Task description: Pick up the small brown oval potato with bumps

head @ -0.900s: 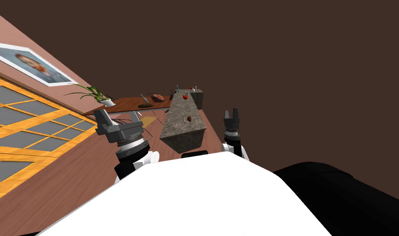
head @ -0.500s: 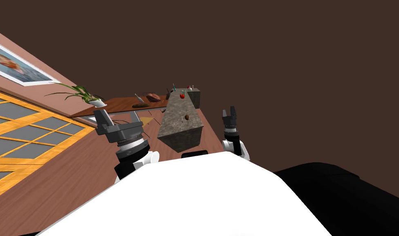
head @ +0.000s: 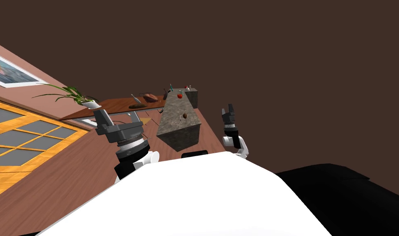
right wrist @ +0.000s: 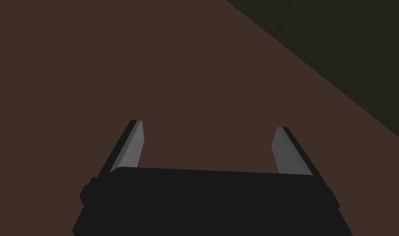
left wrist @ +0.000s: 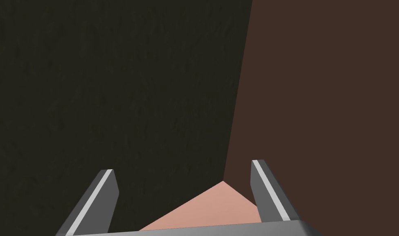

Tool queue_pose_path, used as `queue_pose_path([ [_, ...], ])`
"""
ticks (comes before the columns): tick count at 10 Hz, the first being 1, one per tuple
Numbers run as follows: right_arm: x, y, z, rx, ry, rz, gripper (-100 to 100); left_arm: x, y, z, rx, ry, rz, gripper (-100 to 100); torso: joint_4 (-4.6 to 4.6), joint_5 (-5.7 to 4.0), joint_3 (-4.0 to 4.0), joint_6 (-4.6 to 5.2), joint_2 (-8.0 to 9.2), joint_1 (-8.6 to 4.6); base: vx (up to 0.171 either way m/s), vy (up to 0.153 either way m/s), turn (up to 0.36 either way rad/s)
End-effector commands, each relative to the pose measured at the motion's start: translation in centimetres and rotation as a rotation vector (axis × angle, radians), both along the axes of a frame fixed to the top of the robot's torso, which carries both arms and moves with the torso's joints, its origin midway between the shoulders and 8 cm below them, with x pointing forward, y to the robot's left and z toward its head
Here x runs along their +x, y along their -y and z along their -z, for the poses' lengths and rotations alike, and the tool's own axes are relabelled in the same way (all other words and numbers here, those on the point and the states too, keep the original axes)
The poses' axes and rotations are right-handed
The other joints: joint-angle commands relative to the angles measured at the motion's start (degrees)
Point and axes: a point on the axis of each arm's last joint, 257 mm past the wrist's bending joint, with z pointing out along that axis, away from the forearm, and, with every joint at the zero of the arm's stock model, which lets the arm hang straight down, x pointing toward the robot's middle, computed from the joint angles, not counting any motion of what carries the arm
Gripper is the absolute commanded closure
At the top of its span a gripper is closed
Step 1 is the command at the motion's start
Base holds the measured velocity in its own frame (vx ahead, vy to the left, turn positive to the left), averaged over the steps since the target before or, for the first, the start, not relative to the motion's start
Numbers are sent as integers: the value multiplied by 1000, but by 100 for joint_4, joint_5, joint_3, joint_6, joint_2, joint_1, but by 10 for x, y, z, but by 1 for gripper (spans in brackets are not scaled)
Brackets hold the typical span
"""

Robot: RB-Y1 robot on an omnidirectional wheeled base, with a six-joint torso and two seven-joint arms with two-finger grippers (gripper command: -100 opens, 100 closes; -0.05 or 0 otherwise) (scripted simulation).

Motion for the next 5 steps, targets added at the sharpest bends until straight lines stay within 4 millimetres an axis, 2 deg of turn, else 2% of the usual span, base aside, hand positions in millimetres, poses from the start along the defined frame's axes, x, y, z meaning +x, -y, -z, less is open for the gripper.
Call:
queue_pose_path([
  [1,20,15,9,17,-46,6,-100,0,0,0,0,0,0,0,0,0,0,0,0,0,-116,-12,-133],
  [2,24,15,8,20,-52,7,-100,0,0,0,0,0,0,0,2,0,7,1,13,-1,-111,0,-59],
  [3,38,26,15,37,-87,15,-100,0,0,0,0,0,0,0,3,1,8,-1,13,5,-111,15,-77],
  [4,40,26,13,39,-87,15,-100,0,0,0,0,0,0,0,3,2,8,0,14,9,-90,3,-51],
  [5,55,38,18,60,-121,25,-100,0,0,0,0,0,0,0,3,2,6,-1,9,8,-104,-4,-88],
])
